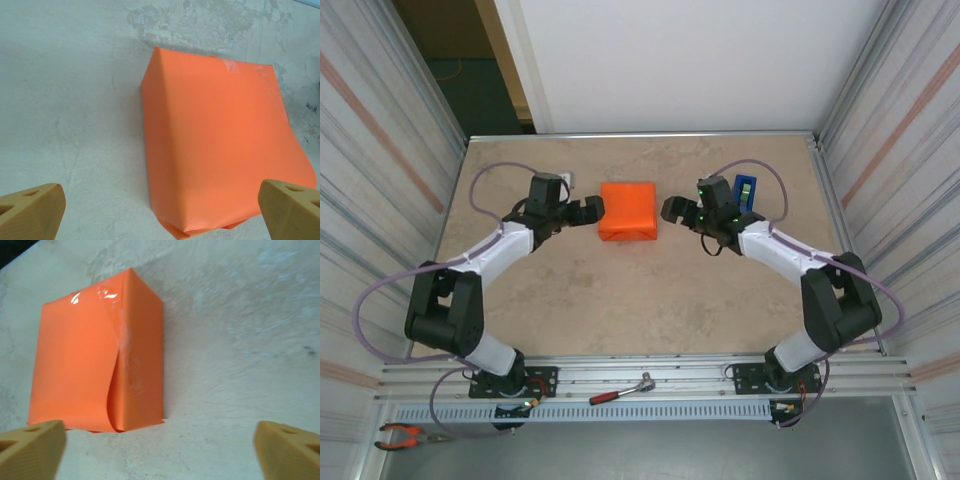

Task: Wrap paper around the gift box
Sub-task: Lay the gift box flat at the top-center of the table, then reset both arms

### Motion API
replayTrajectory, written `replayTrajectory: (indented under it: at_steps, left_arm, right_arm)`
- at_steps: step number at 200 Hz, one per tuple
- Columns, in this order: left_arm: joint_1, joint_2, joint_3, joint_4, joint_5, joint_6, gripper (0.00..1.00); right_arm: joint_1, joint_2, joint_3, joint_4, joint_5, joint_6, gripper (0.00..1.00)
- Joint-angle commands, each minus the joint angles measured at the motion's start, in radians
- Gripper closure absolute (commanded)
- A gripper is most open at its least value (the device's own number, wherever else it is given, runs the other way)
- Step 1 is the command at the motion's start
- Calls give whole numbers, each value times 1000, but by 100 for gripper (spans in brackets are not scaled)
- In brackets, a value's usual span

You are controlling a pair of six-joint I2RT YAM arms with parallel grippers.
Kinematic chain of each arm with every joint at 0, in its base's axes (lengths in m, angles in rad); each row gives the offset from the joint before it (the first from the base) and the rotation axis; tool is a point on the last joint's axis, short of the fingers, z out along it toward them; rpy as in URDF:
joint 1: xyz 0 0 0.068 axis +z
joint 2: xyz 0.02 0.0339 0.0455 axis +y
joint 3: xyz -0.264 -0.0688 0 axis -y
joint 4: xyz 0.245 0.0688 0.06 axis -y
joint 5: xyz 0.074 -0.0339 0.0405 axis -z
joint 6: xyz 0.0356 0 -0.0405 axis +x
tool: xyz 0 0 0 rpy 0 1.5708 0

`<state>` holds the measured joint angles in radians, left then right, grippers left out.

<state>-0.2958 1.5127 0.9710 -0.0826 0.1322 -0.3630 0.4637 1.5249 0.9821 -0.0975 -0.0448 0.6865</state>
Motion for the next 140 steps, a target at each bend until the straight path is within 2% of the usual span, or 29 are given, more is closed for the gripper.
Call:
replayTrajectory:
  at_steps: [1,15,37,51,69,86,107,140]
  left_arm:
    - [26,-83,61,-90,-64,106,1]
    - [46,-134,58,-100,-115,169,1]
    - [81,-252,-58,32,-215,281,1]
    - [120,-325,-151,131,-248,324,1]
    - [162,-392,-265,219,-321,364,1]
    - [214,-431,-394,334,-293,403,1]
    - [233,-414,-504,475,-283,421,1]
    - [230,-264,-558,641,-237,434,1]
  right_arm:
    - [-62,-80,37,-141,79,-90,1]
    - [-105,-112,35,-171,154,-118,1]
    - [-189,-180,-1,-169,255,-136,1]
    - [-244,-224,-42,-122,310,-154,1]
    - [-270,-279,-127,-3,414,-254,1]
    - [-309,-305,-181,50,416,-333,1]
    - [-346,-310,-248,104,439,-381,1]
    - [-369,-229,-338,174,557,-411,1]
